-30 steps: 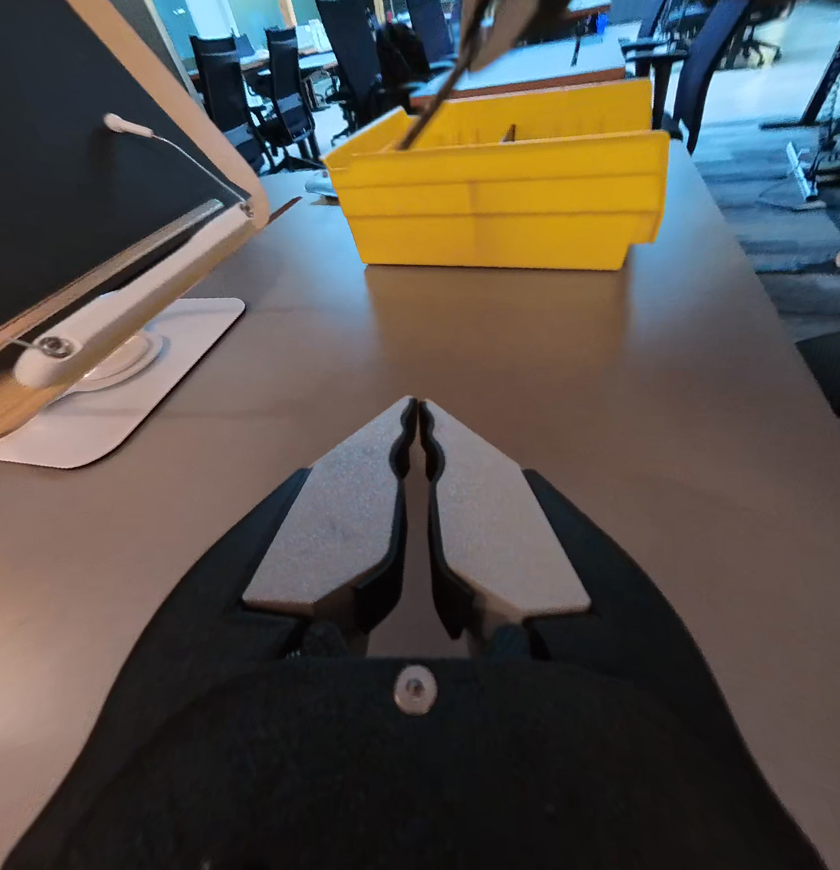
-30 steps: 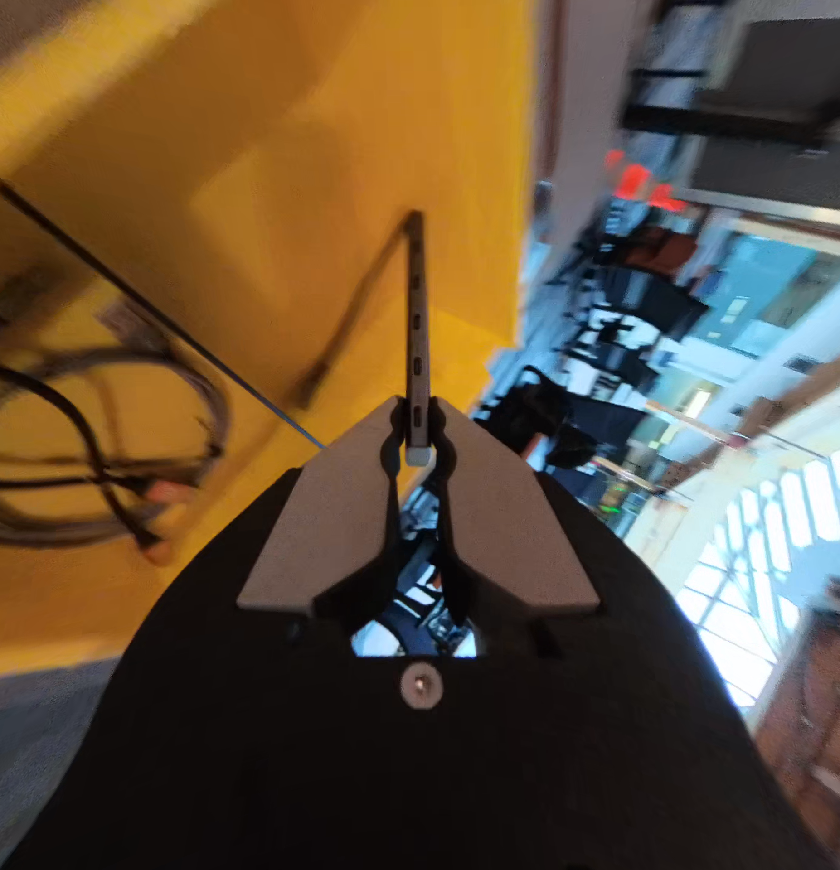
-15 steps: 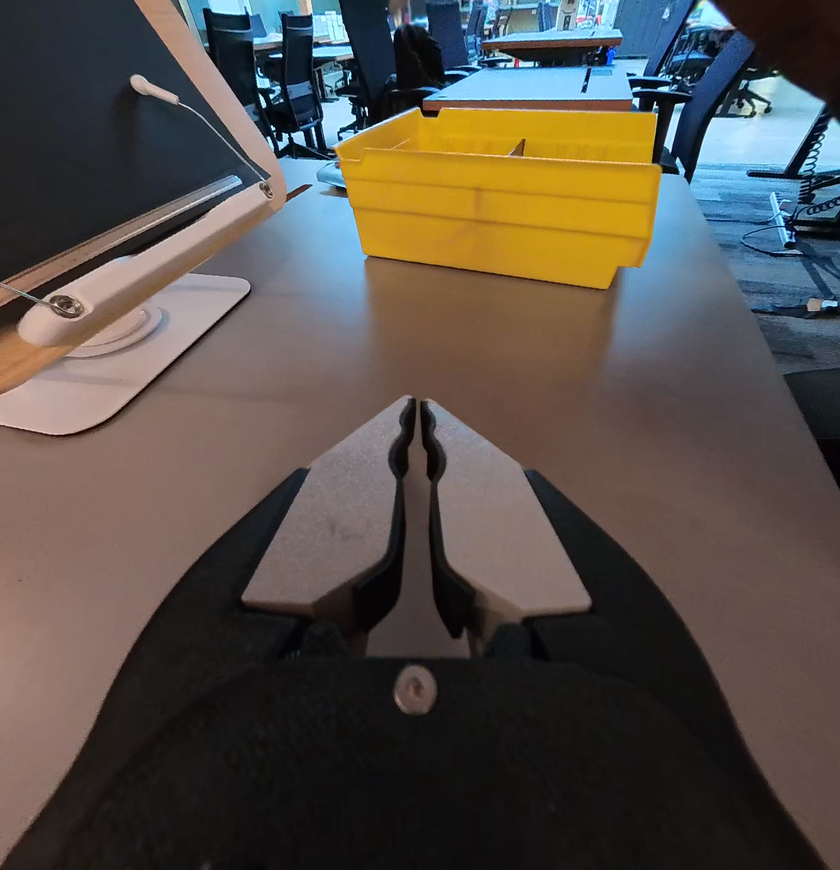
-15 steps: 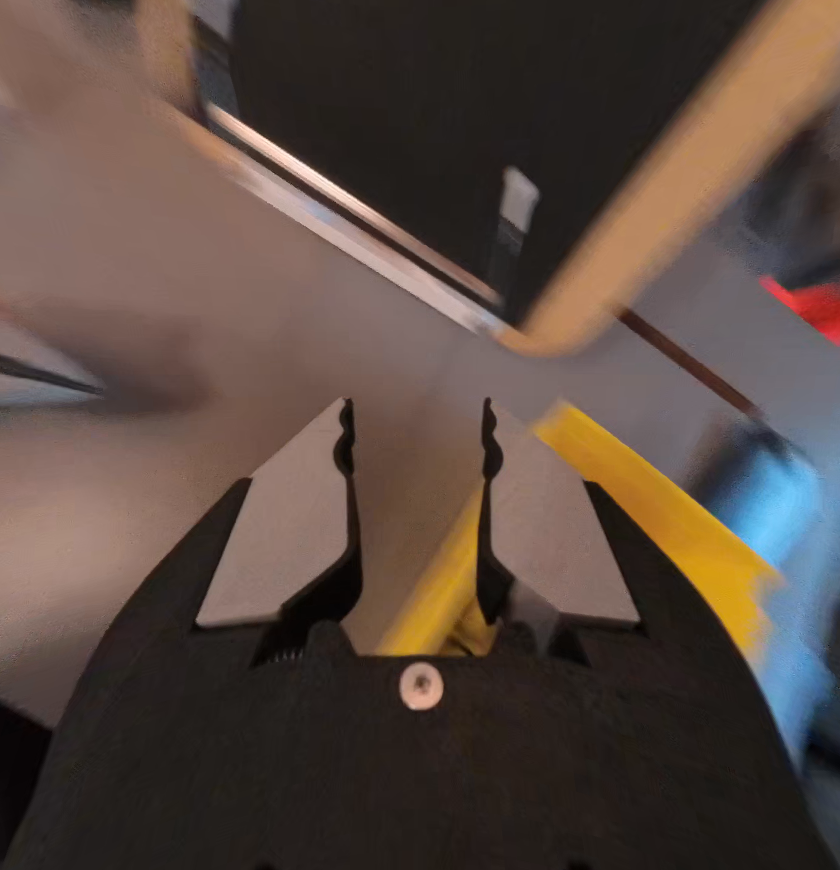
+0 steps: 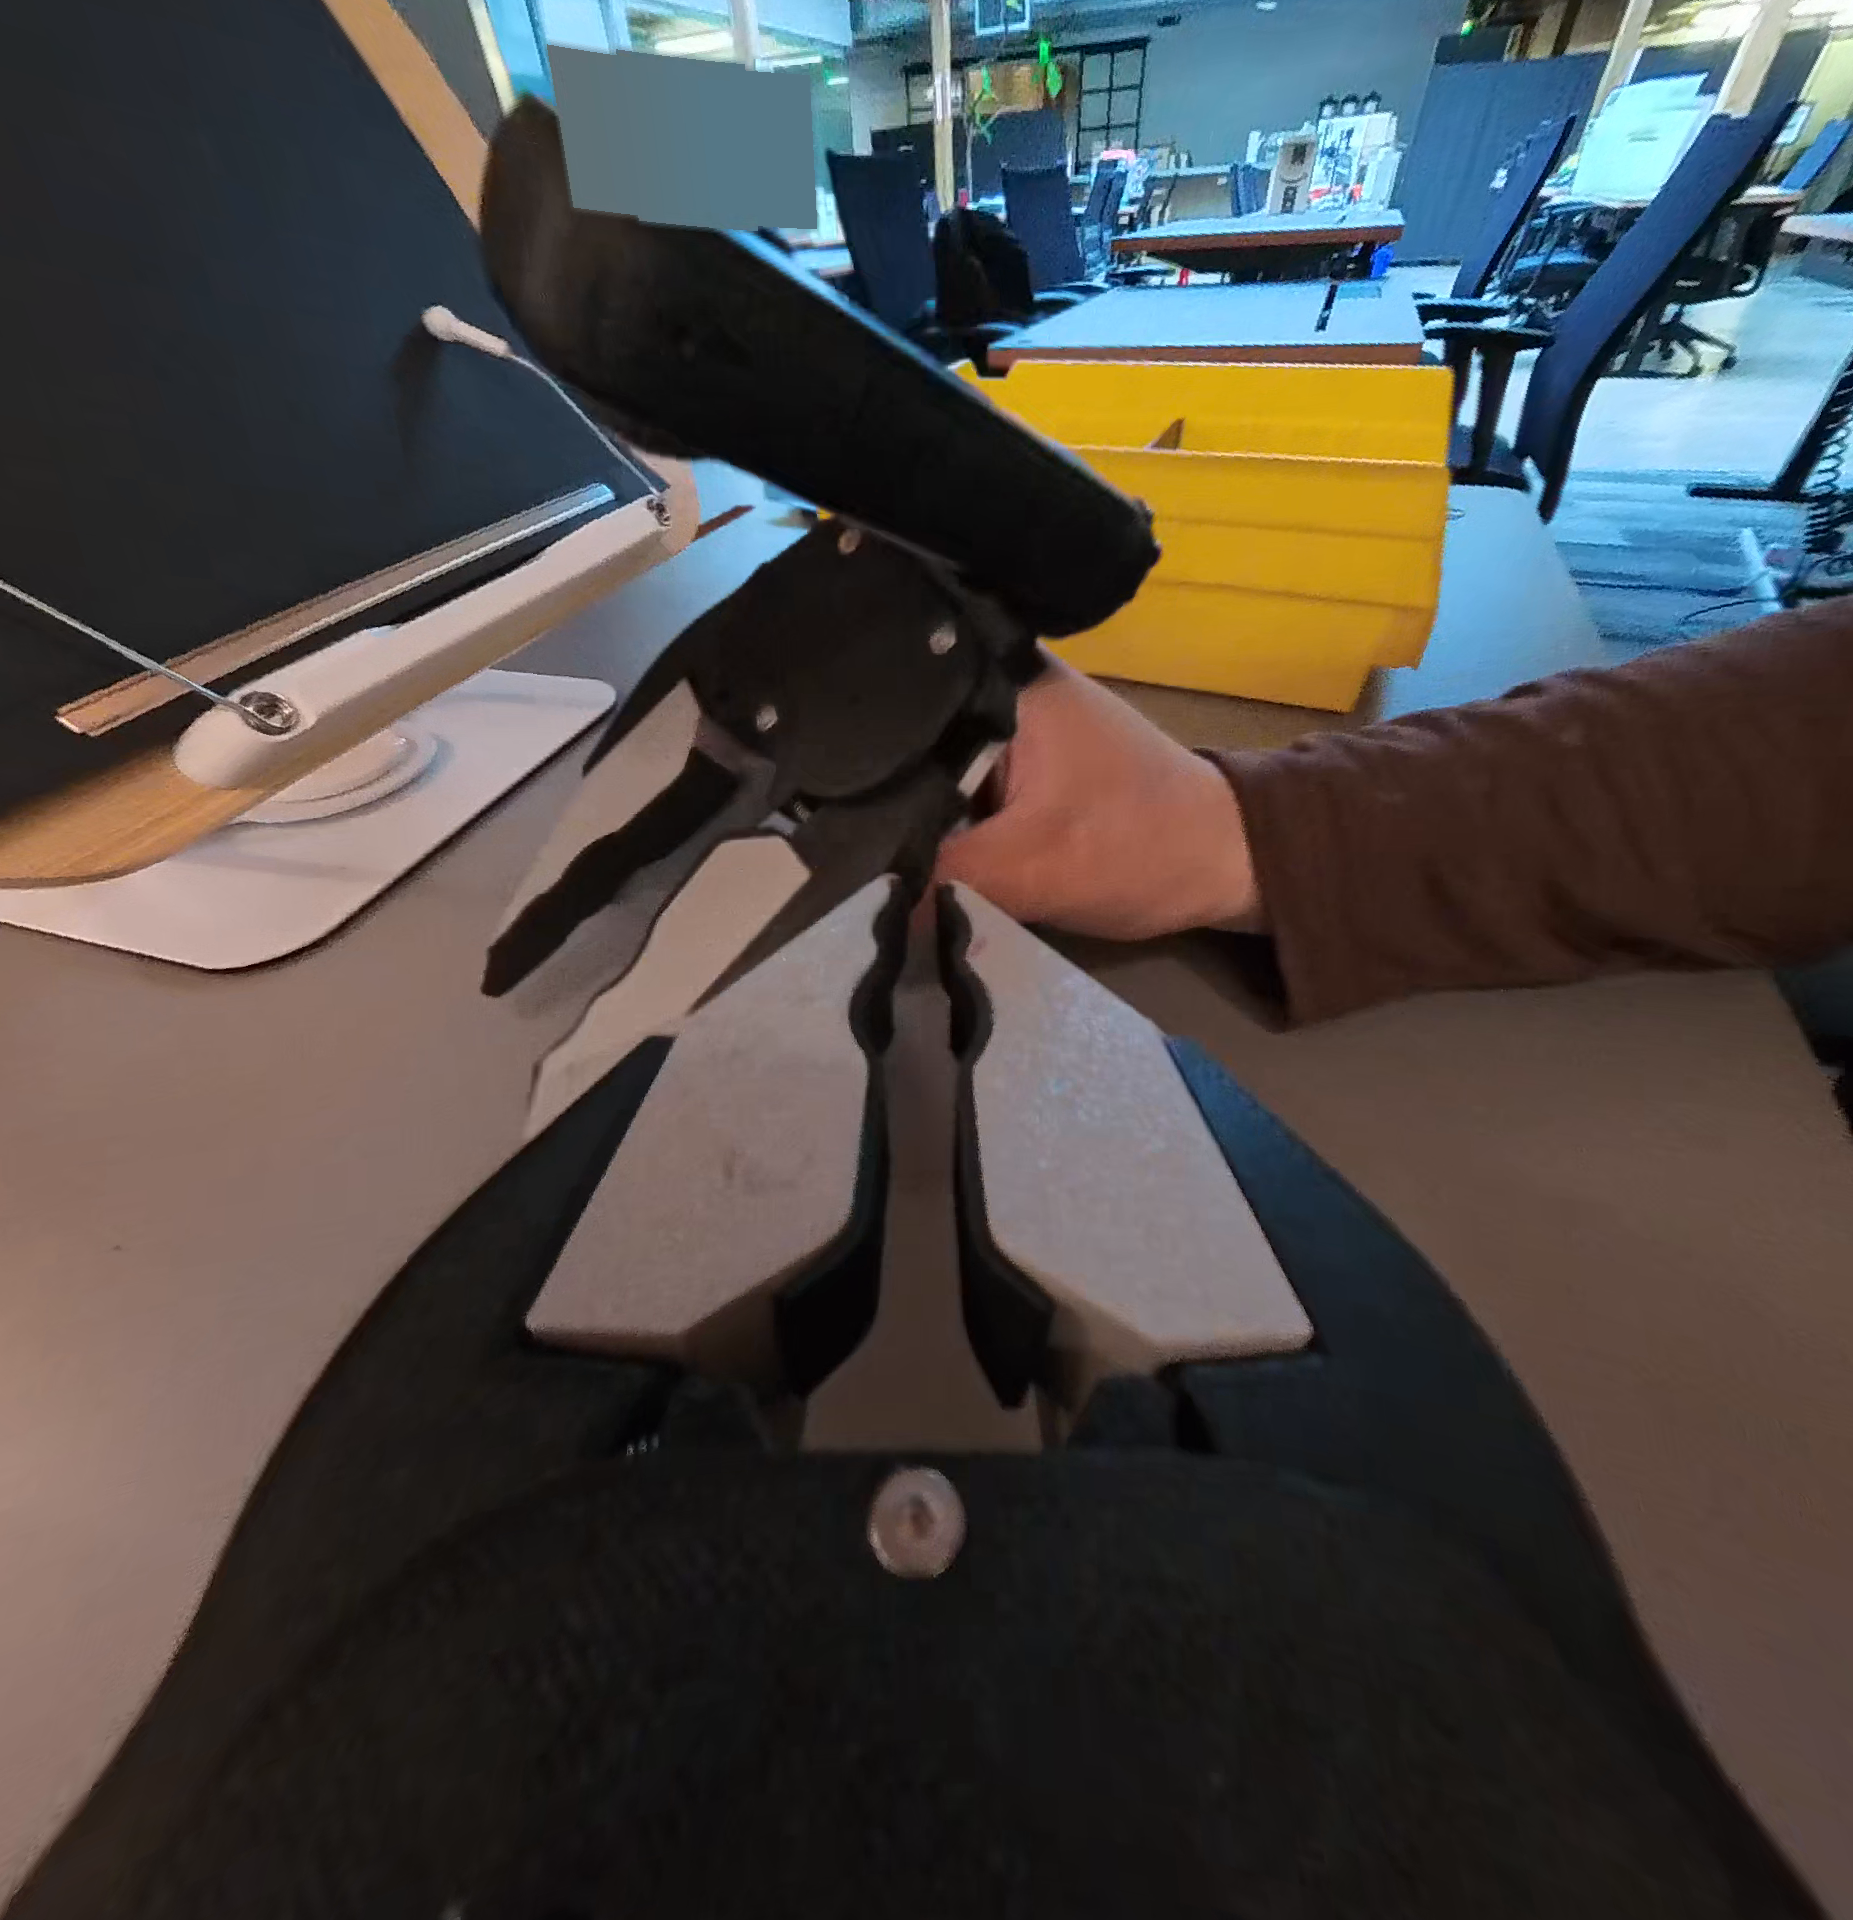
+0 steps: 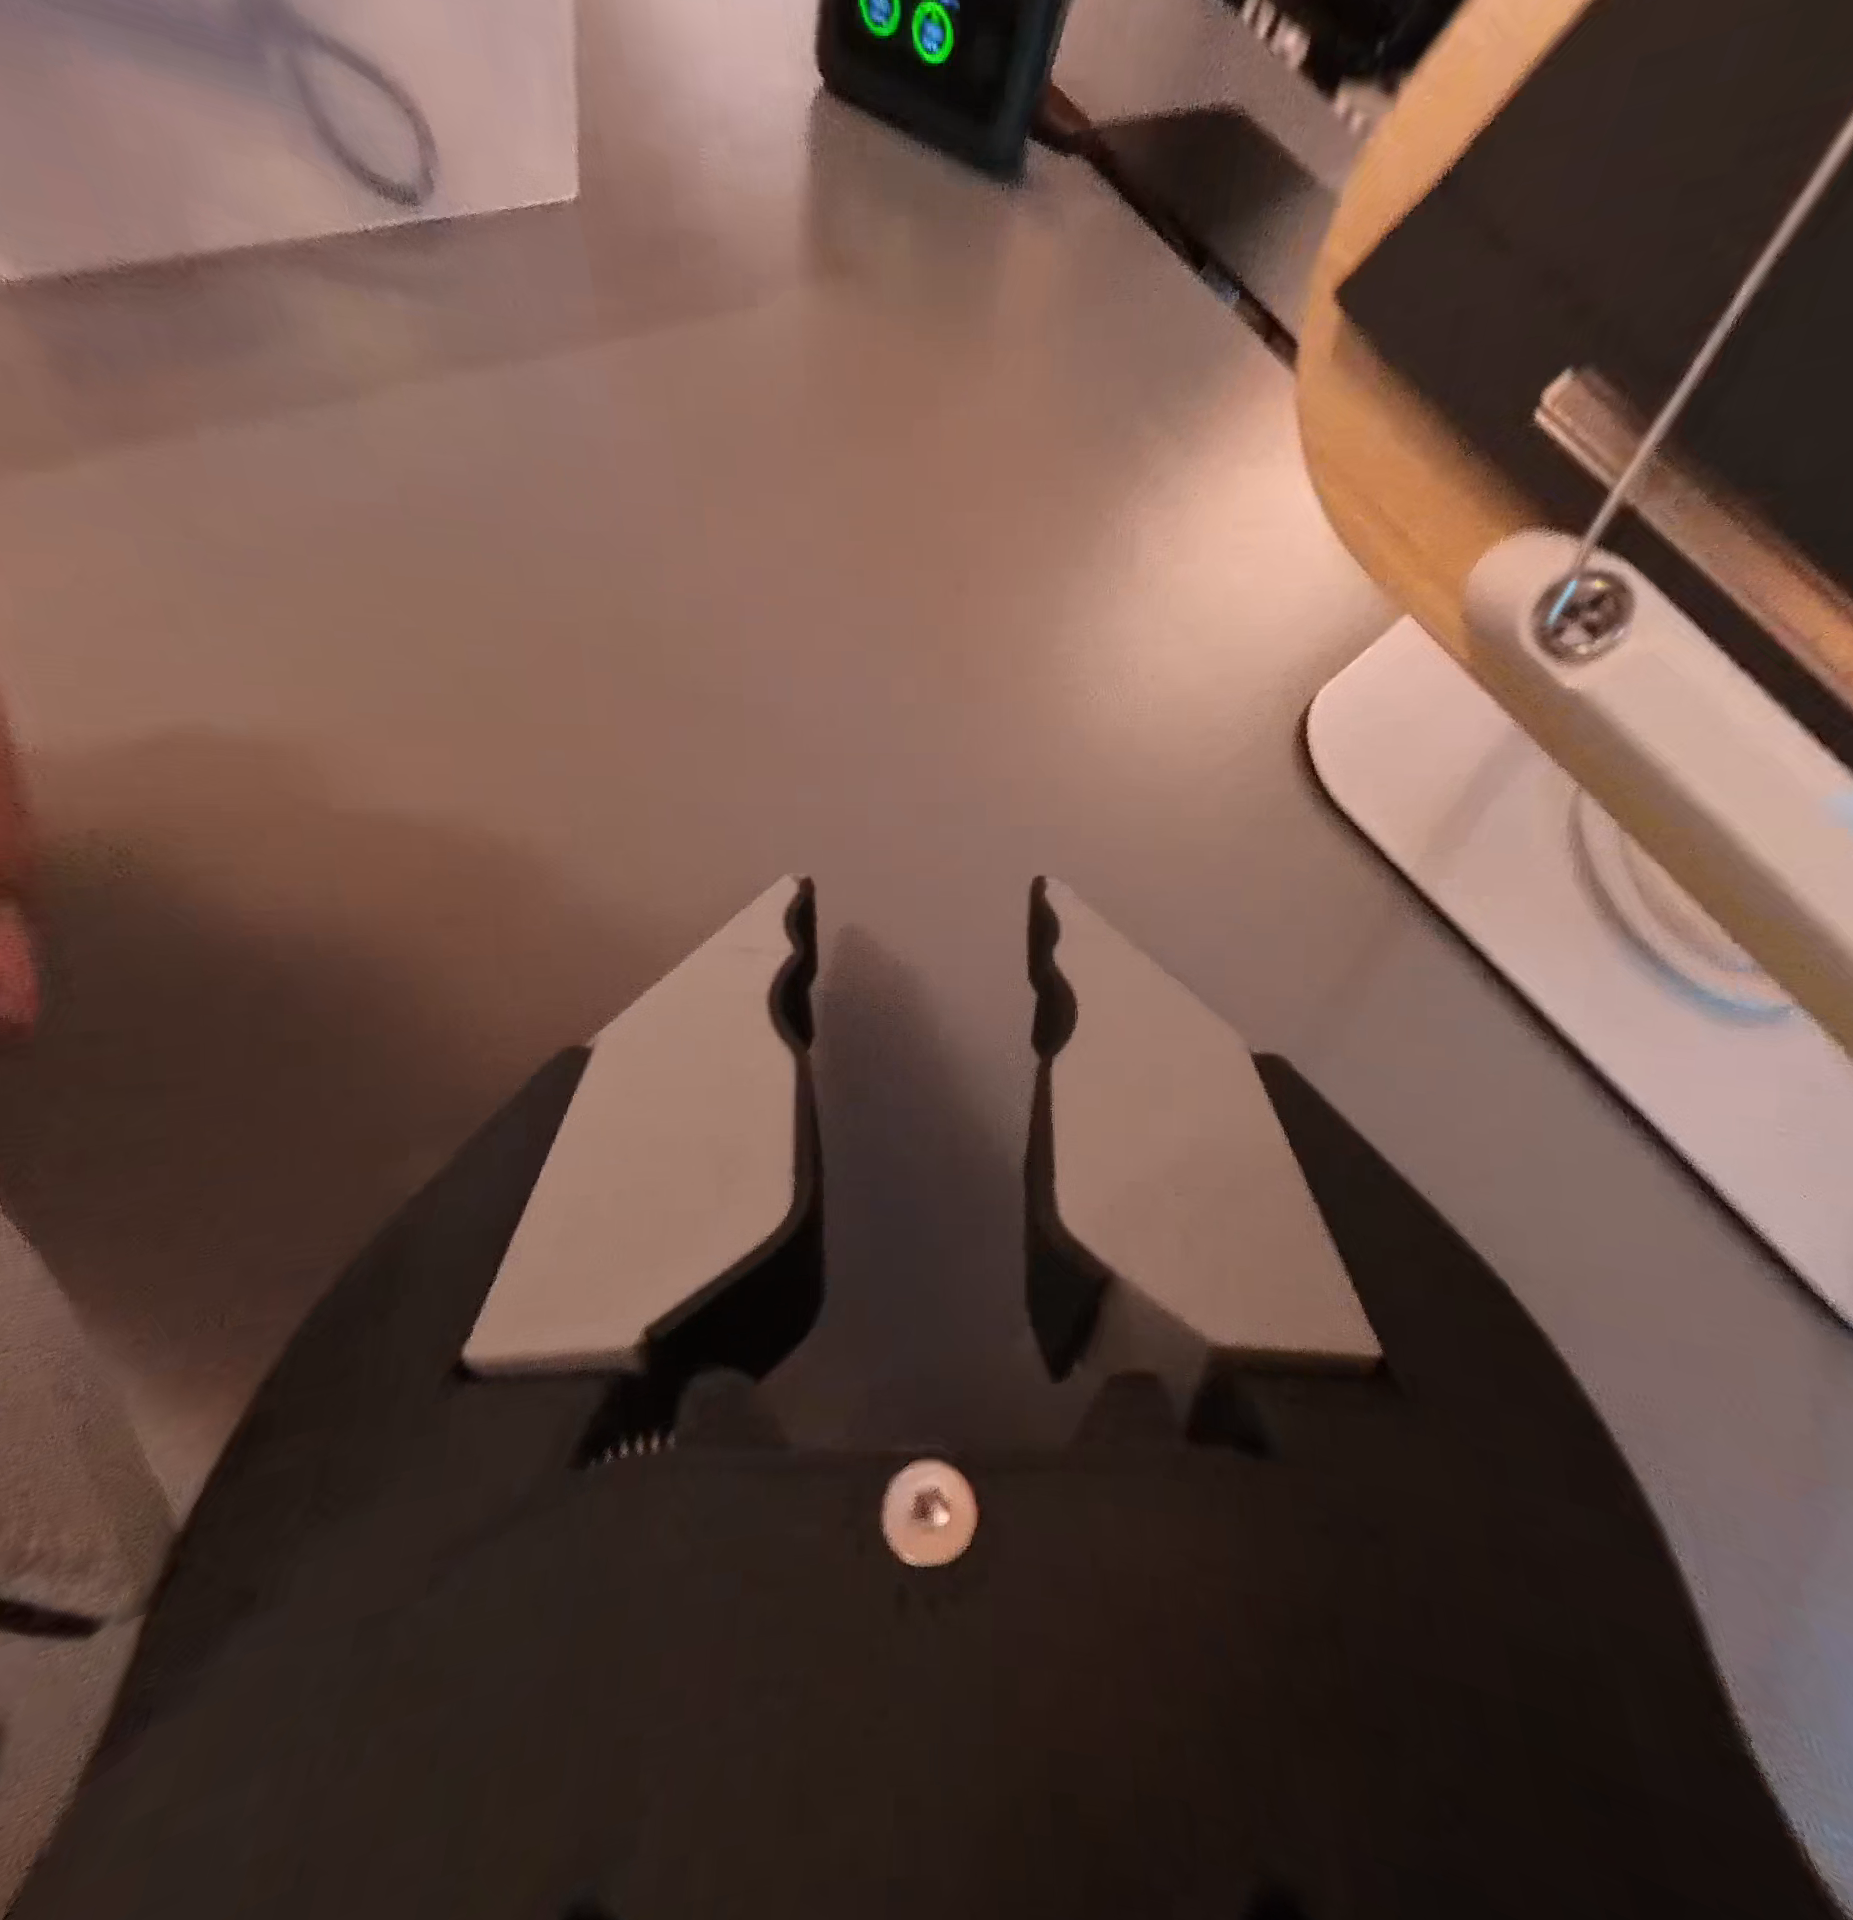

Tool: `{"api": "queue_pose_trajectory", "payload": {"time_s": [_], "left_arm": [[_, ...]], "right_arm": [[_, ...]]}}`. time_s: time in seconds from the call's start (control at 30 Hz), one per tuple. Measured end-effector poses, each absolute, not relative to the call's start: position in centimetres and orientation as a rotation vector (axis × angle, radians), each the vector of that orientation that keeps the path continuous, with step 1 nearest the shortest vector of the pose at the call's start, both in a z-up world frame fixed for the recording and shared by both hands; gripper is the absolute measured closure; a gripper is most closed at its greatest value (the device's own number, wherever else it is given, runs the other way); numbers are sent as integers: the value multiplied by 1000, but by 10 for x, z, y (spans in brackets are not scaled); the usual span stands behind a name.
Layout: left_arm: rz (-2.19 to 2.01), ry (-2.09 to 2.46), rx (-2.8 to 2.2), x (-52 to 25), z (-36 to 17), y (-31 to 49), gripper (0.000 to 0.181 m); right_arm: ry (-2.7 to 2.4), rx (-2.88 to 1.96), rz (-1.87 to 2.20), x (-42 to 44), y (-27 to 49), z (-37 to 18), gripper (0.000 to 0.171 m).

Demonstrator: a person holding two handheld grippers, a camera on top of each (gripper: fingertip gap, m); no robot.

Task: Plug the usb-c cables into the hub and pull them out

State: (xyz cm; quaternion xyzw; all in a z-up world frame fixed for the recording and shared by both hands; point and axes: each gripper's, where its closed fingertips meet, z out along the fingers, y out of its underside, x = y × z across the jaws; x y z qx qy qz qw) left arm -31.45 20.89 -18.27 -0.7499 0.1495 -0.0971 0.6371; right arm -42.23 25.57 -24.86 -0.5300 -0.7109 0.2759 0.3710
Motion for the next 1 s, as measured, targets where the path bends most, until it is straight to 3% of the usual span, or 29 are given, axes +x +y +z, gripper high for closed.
{"api": "queue_pose_trajectory", "payload": {"time_s": [0.03,0.1,0.37,0.5,0.57,0.67,0.8,0.9,0.97,1.0], "left_arm": [[-232,336,-1716,-311,-183,205,175],[-242,315,-1711,-300,-181,194,163],[-245,111,-1713,-262,-171,146,153],[-148,-8,-1689,-285,-114,135,142],[-19,-129,-1776,-328,-85,128,141],[186,-402,-1991,-419,-63,102,122],[307,-752,-2088,-529,-63,51,107],[341,-976,-2189,-586,-101,13,109],[381,-1064,-2223,-616,-124,-6,130],[418,-1113,-2215,-630,-132,-14,131]], "right_arm": [[-1825,-1323,689,-421,254,-248,135],[-1830,-1287,702,-419,248,-243,136],[-1844,-1360,853,-425,246,-244,133],[-1876,-1306,838,-424,240,-244,137],[-1882,-1286,823,-423,238,-244,138],[-1875,-1282,821,-423,238,-243,138],[-1853,-1323,908,-425,237,-239,137],[-1839,-1356,949,-425,239,-238,136],[-1837,-1363,959,-426,239,-238,137],[-1841,-1364,963,-426,238,-238,137]]}}
